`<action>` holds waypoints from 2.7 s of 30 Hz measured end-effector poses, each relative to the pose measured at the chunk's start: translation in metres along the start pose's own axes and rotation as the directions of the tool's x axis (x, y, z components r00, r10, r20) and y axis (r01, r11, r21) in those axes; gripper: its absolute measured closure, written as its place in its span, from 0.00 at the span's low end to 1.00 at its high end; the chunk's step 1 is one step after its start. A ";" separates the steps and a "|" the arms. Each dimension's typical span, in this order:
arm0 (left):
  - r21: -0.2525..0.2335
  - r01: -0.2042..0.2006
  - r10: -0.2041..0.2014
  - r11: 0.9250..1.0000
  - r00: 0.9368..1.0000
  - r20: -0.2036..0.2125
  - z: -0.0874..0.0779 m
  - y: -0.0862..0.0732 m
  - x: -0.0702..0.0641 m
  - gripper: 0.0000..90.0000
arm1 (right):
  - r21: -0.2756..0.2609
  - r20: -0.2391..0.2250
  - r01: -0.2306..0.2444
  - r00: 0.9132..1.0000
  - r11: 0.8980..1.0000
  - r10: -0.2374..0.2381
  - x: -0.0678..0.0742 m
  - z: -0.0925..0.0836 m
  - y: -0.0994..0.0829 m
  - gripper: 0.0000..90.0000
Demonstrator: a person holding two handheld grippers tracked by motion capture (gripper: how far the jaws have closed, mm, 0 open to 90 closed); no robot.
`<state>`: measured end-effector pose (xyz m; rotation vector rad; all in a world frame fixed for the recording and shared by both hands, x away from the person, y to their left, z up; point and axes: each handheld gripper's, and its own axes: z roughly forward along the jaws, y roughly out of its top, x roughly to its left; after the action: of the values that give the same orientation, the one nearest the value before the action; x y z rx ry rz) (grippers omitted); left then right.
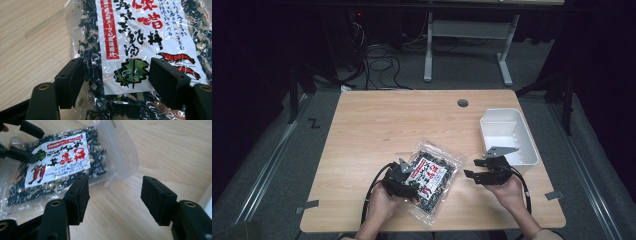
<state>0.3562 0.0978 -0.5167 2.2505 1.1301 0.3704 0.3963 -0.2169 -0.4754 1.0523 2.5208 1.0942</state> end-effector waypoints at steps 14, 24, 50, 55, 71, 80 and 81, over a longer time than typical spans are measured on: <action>0.000 0.009 -0.009 1.000 1.000 0.017 0.000 -0.001 -0.001 0.32 | 0.057 0.080 -0.050 0.996 0.997 0.045 -0.011 0.027 0.044 0.48; -0.002 0.010 -0.010 1.000 1.000 0.022 0.001 -0.001 -0.001 0.31 | 0.123 0.059 -0.123 0.991 0.985 0.117 -0.024 0.053 0.053 0.60; -0.005 0.012 -0.012 1.000 1.000 0.021 0.001 -0.001 0.000 0.31 | 0.137 -0.052 -0.129 0.989 0.982 0.137 -0.023 0.068 0.051 0.98; -0.001 0.032 -0.032 0.999 0.999 0.030 0.001 -0.002 0.002 0.29 | 0.123 -0.053 -0.103 0.992 0.987 0.110 -0.021 0.066 0.052 1.00; -0.016 0.062 -0.062 0.998 0.998 0.021 -0.002 -0.004 0.009 0.29 | 0.085 -0.034 -0.086 0.995 0.993 0.089 -0.023 0.044 0.057 1.00; -0.017 0.066 -0.065 0.998 0.998 0.016 -0.003 -0.004 0.009 0.29 | 0.059 -0.012 -0.077 0.997 0.995 0.078 -0.030 0.027 0.060 1.00; -0.015 0.066 -0.066 0.998 0.998 0.014 -0.003 -0.004 0.009 0.29 | 0.059 -0.009 -0.074 0.997 0.996 0.075 -0.029 0.025 0.061 1.00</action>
<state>0.3581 0.1082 -0.5171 2.1933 1.1873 0.3354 0.4608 -0.1940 -0.4532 1.1672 2.5559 1.0537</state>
